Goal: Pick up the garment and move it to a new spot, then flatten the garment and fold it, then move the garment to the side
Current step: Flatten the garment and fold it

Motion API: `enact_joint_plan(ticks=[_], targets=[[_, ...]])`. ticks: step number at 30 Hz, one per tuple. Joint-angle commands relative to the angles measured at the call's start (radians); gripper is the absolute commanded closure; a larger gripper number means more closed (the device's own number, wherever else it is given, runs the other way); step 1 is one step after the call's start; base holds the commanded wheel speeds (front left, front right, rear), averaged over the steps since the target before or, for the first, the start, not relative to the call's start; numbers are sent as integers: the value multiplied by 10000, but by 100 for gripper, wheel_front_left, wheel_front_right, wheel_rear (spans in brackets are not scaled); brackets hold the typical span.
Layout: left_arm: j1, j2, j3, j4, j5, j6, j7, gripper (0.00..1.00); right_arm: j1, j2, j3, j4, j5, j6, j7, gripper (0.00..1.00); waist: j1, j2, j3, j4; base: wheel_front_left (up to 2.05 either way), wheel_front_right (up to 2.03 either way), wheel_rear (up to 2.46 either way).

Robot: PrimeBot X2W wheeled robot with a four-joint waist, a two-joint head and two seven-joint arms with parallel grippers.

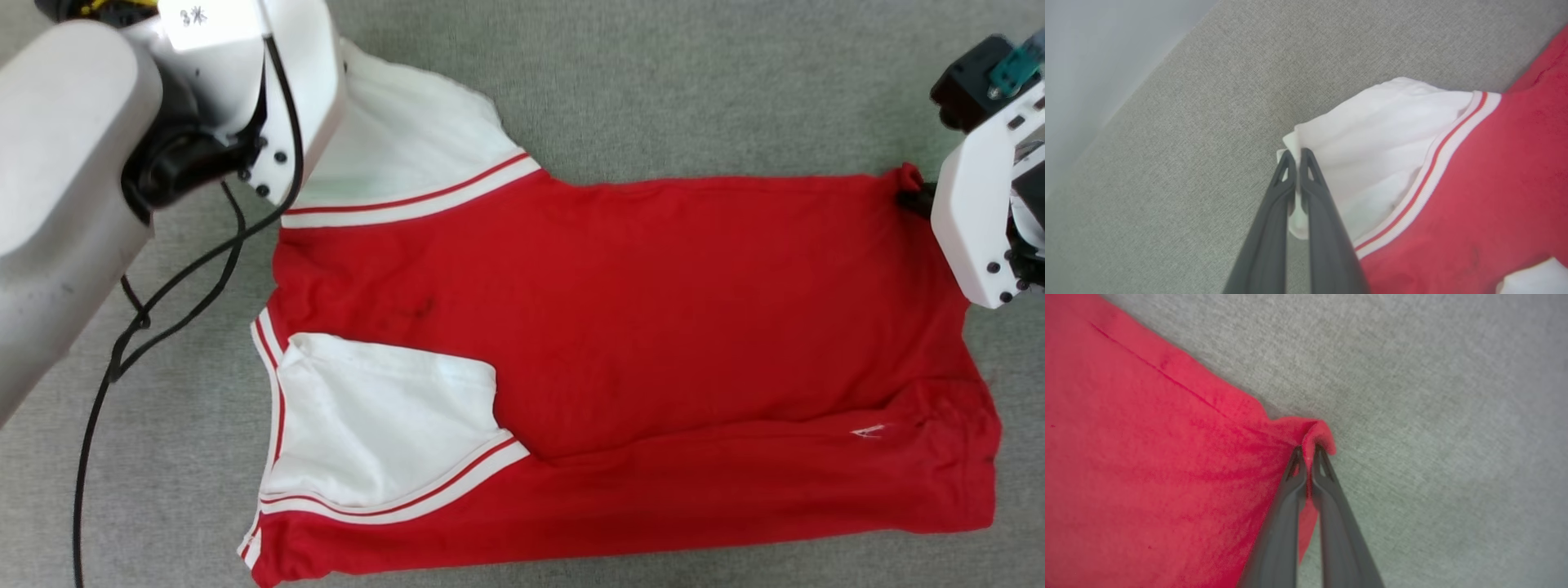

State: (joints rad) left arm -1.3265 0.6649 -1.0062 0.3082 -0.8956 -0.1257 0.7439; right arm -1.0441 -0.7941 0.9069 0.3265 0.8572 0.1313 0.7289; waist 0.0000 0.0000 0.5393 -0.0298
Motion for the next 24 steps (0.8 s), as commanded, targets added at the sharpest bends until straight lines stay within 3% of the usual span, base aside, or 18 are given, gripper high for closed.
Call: enact_joint_plan(ticks=[1, 12, 24], targets=[[225, 107, -80, -66, -20, -20, -179, 100, -2, 46, 154, 179, 85, -13, -305, 100, 0, 0, -368, -12, 0, 0, 0], [1679, 861, -391, -849, -421, -27, -1108, 100, 939, -546, 548, 93, 610, -11, -2530, 100, 0, 0, -2170, 188, 0, 0, 0], [4392, 2092, -837, -2621, -957, 855, -1874, 100, 3322, -844, 597, -471, 946, -10, -3928, 100, 0, 0, -3504, 260, 0, 0, 0]])
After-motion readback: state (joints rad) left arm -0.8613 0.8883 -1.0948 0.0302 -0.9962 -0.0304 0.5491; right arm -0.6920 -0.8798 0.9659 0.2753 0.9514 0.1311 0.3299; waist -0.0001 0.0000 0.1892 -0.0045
